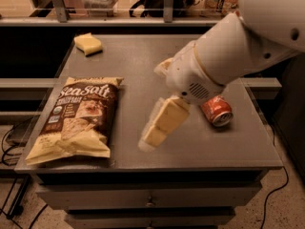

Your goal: Move brown chip bag near sponge

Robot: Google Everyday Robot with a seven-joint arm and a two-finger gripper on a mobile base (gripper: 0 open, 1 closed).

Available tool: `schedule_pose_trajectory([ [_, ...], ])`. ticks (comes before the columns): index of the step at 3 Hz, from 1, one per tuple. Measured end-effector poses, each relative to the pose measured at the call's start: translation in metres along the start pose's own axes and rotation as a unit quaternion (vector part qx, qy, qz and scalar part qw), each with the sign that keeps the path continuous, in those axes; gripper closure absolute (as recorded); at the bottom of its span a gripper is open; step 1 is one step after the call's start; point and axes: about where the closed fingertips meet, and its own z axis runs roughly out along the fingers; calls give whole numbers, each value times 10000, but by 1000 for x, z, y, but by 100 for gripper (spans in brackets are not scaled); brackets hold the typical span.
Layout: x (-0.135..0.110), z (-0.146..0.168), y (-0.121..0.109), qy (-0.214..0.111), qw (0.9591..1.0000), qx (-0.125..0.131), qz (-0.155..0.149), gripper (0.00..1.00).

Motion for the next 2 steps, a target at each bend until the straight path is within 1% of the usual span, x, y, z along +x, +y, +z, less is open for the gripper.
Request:
schedule_pose_trajectory([
  [1,-15,19,6,-163,9999,-8,-22,0],
  [2,10,-6,-21,137,9999,103,2,0],
])
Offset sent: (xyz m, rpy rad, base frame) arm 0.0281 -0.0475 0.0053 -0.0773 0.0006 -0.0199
